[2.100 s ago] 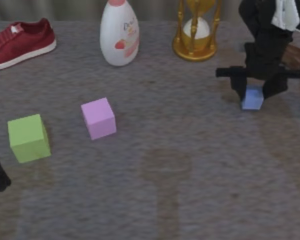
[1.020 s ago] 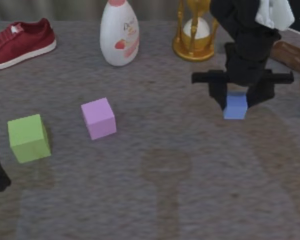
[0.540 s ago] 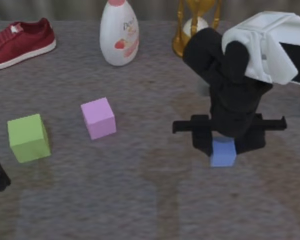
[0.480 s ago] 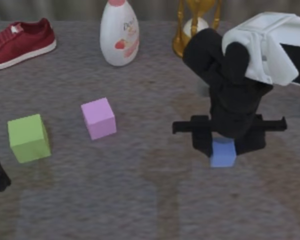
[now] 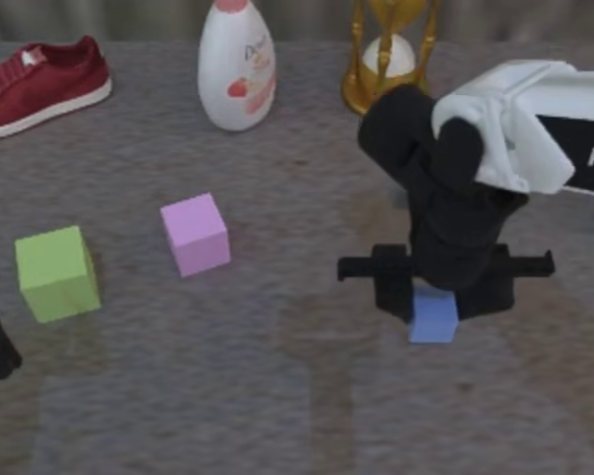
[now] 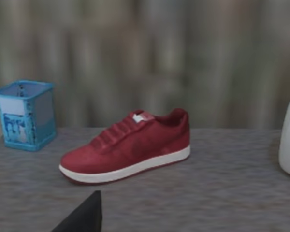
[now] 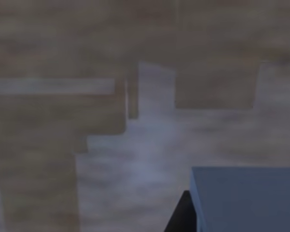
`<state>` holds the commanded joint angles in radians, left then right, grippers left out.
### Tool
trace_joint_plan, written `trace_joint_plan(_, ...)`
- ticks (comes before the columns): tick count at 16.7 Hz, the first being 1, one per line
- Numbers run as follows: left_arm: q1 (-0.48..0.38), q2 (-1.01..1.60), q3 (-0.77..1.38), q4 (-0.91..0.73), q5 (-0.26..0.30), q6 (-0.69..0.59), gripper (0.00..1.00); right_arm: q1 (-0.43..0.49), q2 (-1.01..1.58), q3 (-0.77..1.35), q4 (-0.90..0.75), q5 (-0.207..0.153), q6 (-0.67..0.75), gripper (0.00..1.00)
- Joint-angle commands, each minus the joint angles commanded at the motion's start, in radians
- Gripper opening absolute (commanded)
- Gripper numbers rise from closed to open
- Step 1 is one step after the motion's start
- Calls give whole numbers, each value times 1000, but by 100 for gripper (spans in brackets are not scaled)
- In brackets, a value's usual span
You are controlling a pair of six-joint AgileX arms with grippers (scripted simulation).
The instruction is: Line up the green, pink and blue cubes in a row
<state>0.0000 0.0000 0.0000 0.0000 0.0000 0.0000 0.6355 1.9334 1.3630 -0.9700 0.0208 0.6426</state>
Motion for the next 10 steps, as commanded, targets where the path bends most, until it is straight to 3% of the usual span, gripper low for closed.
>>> trace_joint_plan(4, 0, 0, 0, 0, 0, 0, 100, 4, 48, -86, 134, 3, 1, 0)
trace_joint_plan(9, 0, 0, 0, 0, 0, 0, 100, 5, 54, -96, 146, 3, 2, 0)
trace_joint_plan(10, 0, 0, 0, 0, 0, 0, 100, 5, 54, -96, 146, 3, 2, 8)
